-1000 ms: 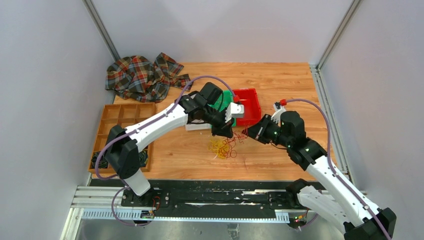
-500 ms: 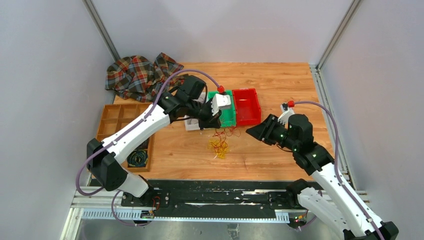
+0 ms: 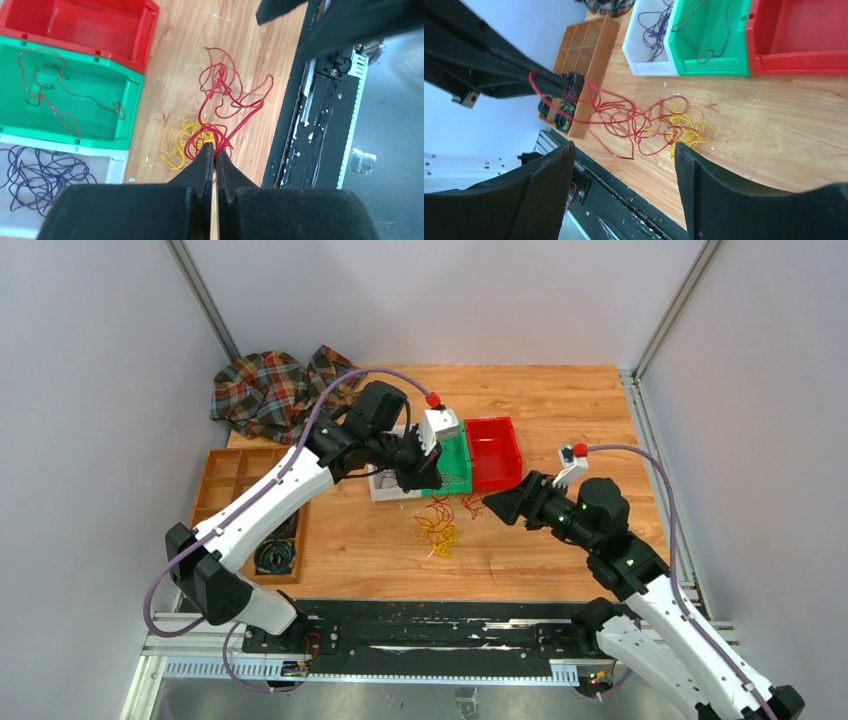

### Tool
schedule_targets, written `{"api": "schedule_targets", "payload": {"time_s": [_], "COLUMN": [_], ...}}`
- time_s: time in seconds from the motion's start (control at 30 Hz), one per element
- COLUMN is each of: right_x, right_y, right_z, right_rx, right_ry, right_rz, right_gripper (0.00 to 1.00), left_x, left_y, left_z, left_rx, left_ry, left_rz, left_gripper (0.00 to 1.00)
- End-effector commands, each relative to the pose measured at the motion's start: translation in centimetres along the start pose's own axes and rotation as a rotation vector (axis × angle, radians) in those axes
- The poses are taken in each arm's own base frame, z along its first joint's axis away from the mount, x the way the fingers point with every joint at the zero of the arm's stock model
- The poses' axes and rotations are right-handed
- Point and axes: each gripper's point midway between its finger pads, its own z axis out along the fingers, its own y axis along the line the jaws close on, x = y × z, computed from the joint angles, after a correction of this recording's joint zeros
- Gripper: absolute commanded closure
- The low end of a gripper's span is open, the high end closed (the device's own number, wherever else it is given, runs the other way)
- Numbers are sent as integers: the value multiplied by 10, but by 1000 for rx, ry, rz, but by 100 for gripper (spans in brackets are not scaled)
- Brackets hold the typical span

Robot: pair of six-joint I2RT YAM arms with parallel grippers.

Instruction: Untangle the cables

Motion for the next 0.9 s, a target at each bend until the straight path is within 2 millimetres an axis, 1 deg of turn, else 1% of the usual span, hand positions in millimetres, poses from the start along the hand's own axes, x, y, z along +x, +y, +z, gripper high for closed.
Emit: {"api": "schedule_targets", "payload": {"time_s": [0.0,0.07,0.27,0.37,0.47,0.53,0.67,0.87], "right_x": [-22,-21,-13,-19,-32,-38,-42,-44], "right_y": [21,26,54,64,63,65,74,76], "right_z": [4,10,34,43,51,57,69,82], "right_rx": [0,6,-28,-27,24,33,3,5], "right_ry": [-110,-133,-163,-196,-247,-271,-317,-373], "right_rz": [-182,-238,-412,-471,-503,-531,-519,-491], "right_gripper": [27,27,27,26,26,26,26,27], "left_x": [-19,-20,-25,-22,-21,-22,-25,-28], "left_y": [4,6,8,4,-3,-10,-17,-30], "left_z": [-16,-18,-28,-32,-36,-39,-44,-47], "left_rx": [-84,-109,-153,-150,-128,-109,-87,-25], "left_ry": [-53,-57,-71,-64,-62,-68,-83,-84], "left_rz": [-78,-96,-116,-115,-113,-110,-100,-102], "left_gripper": [99,99,99,99,99,99,99,99]}}
